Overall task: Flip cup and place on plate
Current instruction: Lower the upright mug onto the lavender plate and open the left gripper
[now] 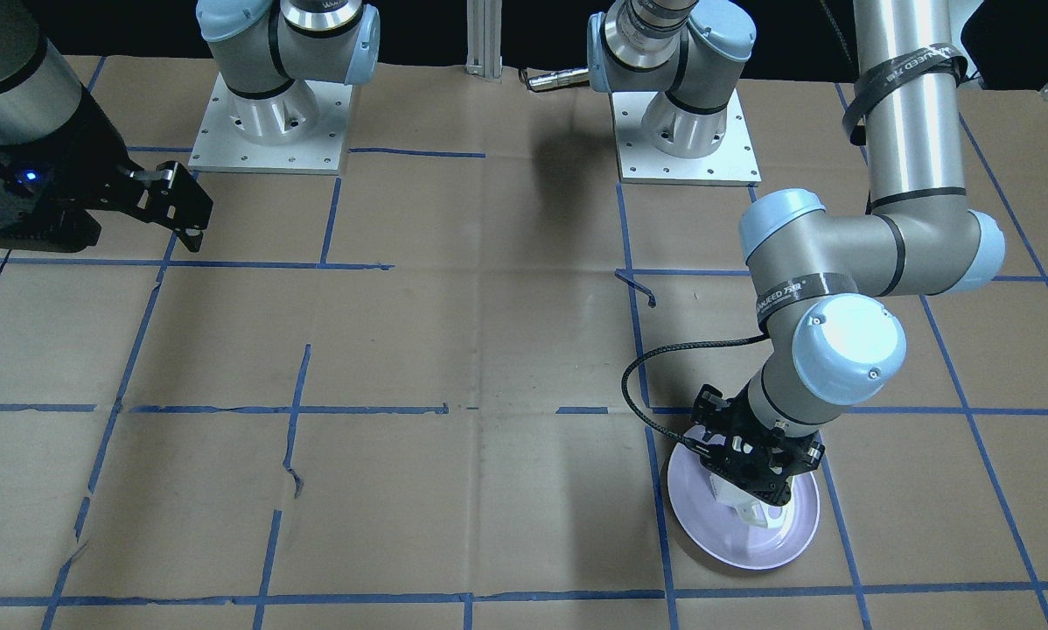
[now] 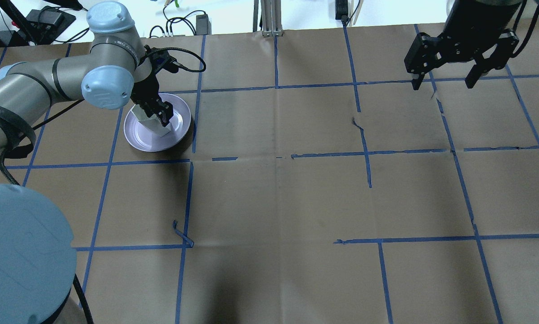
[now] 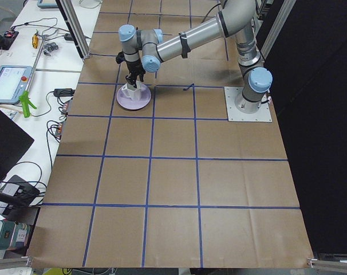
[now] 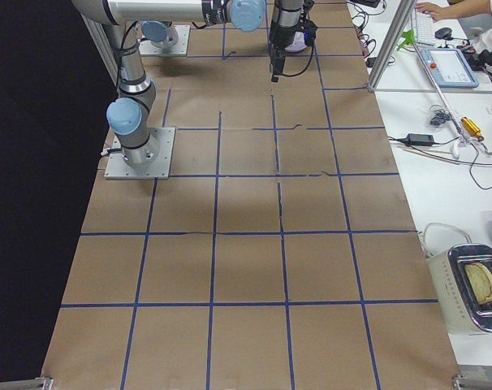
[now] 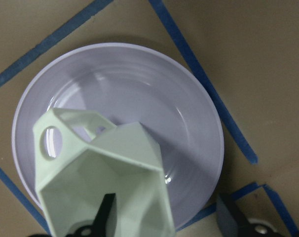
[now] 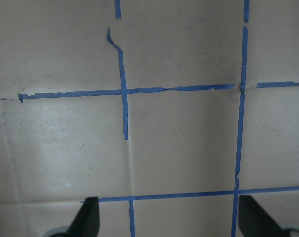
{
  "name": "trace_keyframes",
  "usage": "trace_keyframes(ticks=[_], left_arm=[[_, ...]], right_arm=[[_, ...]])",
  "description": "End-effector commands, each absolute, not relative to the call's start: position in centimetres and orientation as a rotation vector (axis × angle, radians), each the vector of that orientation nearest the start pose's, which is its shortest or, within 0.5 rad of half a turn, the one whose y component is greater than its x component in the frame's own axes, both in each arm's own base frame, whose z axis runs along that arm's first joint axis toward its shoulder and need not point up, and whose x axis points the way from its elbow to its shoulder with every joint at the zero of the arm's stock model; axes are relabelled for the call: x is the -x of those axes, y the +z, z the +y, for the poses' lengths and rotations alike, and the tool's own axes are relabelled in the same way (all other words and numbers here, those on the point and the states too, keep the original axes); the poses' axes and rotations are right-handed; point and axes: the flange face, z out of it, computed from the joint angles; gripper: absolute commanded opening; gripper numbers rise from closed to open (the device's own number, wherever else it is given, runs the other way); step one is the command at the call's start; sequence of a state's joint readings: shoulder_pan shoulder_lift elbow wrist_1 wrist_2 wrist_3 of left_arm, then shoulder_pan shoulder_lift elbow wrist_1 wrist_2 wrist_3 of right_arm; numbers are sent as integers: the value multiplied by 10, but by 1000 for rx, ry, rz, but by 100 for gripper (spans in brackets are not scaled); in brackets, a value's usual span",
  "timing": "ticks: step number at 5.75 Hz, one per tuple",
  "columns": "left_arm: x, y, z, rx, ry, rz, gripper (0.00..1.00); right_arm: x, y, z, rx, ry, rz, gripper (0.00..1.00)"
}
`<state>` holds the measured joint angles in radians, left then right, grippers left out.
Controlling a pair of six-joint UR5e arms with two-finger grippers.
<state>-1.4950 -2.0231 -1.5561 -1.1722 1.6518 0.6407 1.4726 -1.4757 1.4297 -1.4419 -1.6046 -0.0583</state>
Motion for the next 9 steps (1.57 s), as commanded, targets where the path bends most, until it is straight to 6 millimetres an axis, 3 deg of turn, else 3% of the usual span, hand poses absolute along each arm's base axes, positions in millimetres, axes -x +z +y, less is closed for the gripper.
trace_keyframes(ticks=[1, 2, 3, 5, 6, 7, 8, 9], left_arm=[[88, 354, -621, -653, 81, 3044, 99], [105, 397, -605, -521, 86, 3151, 99], [123, 451, -575, -386, 43, 3167, 99], [143, 478, -542, -167, 10, 3177, 99], [162, 491, -513, -151, -17, 3169, 99], [161, 492, -488, -101, -40, 3169, 99], [159, 493, -475, -28, -42, 3171, 99], [154, 492, -475, 6, -37, 3171, 99]], right_arm=[[-78, 496, -533, -61, 135, 3165, 100], [-78, 496, -533, -61, 135, 3165, 100], [-78, 496, -533, -61, 135, 3165, 100], [-78, 496, -533, -61, 135, 3165, 100], [-78, 496, -533, -61, 135, 3165, 100], [-78, 496, -533, -61, 135, 3165, 100], [-78, 496, -533, -61, 135, 3165, 100], [-78, 496, -533, -61, 135, 3165, 100]])
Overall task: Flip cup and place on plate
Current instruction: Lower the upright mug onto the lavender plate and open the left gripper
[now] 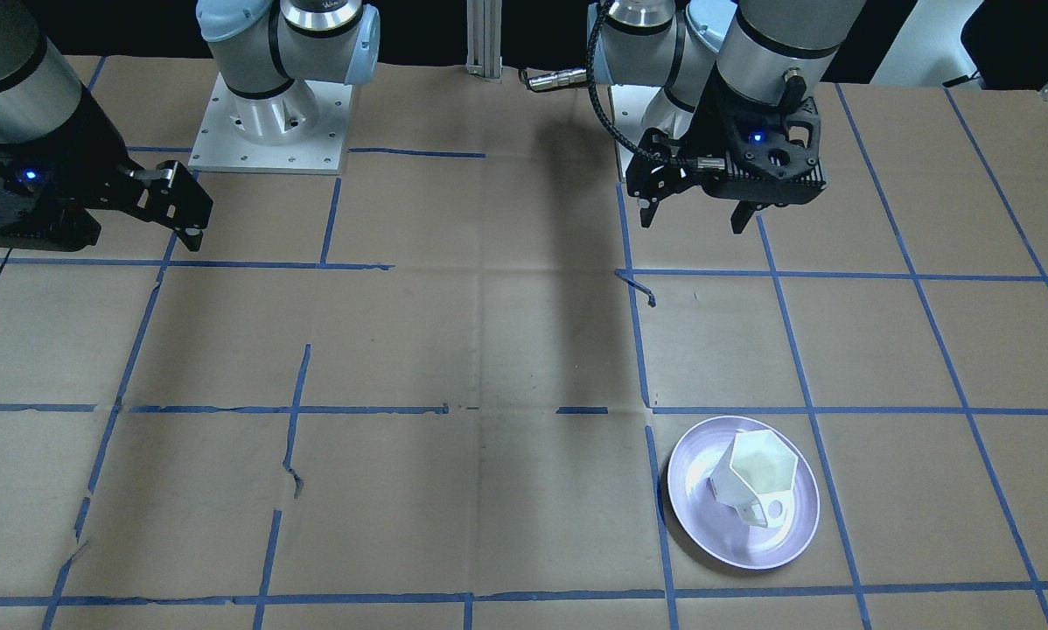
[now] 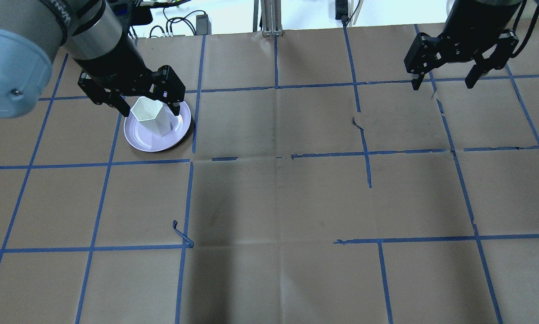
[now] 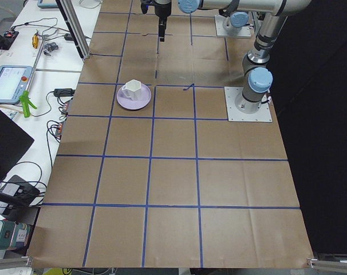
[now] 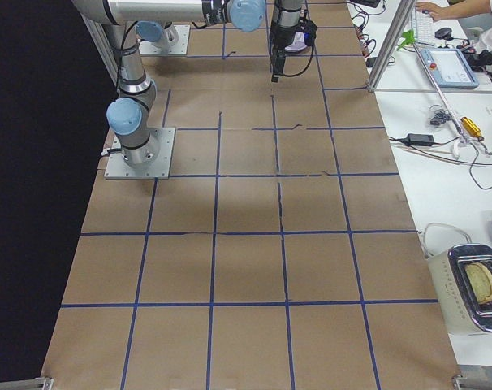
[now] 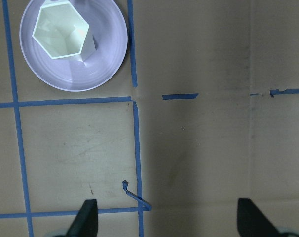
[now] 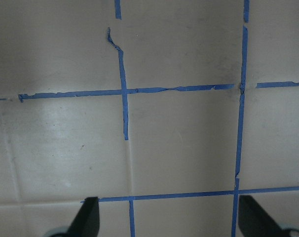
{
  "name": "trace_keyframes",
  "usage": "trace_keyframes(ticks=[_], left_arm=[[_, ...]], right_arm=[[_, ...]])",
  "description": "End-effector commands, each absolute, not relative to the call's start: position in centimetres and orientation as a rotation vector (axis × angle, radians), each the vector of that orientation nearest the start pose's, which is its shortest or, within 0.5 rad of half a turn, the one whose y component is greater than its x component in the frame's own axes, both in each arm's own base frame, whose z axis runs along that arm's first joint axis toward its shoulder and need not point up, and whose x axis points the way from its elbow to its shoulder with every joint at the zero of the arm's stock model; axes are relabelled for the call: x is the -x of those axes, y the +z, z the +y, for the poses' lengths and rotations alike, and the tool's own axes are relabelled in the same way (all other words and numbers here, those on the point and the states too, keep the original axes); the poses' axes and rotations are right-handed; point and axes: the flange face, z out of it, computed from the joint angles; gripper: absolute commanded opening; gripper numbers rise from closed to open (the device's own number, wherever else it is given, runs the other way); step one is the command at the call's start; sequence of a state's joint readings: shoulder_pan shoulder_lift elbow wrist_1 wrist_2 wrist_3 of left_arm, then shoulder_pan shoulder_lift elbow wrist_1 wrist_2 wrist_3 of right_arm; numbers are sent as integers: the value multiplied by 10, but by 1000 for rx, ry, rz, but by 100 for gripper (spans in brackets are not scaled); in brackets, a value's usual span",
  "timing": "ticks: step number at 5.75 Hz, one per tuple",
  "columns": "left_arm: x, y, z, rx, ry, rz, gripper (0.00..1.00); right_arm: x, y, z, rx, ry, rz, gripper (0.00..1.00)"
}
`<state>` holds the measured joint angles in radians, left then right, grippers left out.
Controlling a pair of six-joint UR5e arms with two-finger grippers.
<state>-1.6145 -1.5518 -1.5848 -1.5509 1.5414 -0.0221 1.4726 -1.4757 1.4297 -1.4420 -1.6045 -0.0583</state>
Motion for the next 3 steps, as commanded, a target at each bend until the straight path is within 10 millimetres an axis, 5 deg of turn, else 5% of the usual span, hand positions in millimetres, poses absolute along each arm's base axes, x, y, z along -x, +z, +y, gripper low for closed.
trace_keyframes(ticks=[1, 3], left_arm=[[138, 493, -480, 57, -43, 3172, 99], [132, 494, -482, 60, -43, 3169, 99]], right_arm=[[-78, 496, -533, -61, 135, 3165, 100], [-78, 496, -533, -61, 135, 3165, 100]])
